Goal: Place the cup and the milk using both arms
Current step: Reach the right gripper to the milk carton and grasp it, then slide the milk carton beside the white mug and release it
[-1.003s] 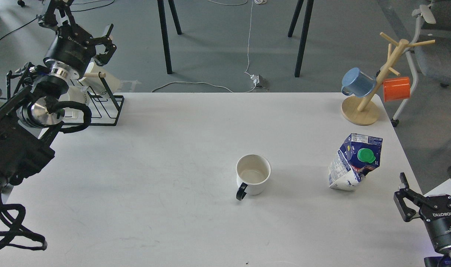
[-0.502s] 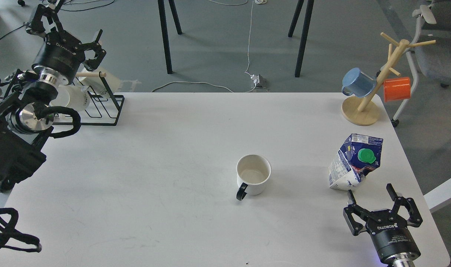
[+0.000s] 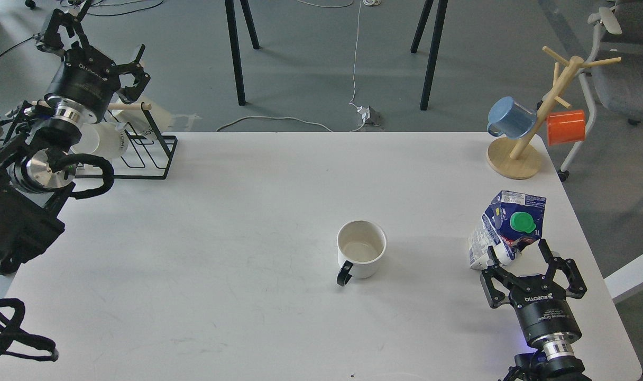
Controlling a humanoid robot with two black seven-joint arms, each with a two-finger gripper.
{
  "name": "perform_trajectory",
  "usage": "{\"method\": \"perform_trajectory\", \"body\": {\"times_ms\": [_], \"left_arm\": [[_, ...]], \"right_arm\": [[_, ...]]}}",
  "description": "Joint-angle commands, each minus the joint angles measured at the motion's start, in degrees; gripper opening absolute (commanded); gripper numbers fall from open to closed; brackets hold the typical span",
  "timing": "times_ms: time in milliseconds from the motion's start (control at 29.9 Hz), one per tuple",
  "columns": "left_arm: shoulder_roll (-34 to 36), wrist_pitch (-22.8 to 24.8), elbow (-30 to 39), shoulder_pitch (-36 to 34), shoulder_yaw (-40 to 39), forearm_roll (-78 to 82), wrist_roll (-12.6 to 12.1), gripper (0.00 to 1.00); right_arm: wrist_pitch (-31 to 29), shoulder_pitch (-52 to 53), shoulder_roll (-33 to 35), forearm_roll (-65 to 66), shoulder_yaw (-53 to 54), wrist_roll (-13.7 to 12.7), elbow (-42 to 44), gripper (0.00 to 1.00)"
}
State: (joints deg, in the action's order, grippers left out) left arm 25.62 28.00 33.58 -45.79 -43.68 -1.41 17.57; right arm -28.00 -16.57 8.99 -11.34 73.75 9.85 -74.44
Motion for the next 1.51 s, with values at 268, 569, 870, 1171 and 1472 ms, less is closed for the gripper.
{"method": "perform_trajectory", "body": {"times_ms": [268, 569, 870, 1171, 1472], "left_arm": [[0.0, -0.4, 0.0, 0.2, 0.1, 0.0, 0.2, 1.0], [-0.1, -0.7, -0.4, 0.1, 0.2, 0.1, 0.1, 1.0], [0.1, -0.7, -0.6, 0.2, 0.4, 0.4, 0.4, 1.0], [0.0, -0.2, -3.2, 0.1, 0.7, 0.4, 0.0, 1.0], [0.0, -0.1, -3.4, 0.2, 0.8, 0.5, -0.1, 1.0]], "right_arm": [[0.0, 1.8, 0.1, 0.0, 0.0, -0.1, 1.5, 0.6], [0.0, 1.6, 0.1, -0.1, -0.9, -0.2, 2.5, 0.2], [0.0, 0.8, 0.0, 0.1, -5.6, -0.1, -4.0, 0.16], [0.0, 4.8, -3.9, 0.5, -14.9, -0.1, -2.1, 0.17], [0.0, 7.7, -8.5, 0.5, -17.8, -0.1, 3.4, 0.17]]}}
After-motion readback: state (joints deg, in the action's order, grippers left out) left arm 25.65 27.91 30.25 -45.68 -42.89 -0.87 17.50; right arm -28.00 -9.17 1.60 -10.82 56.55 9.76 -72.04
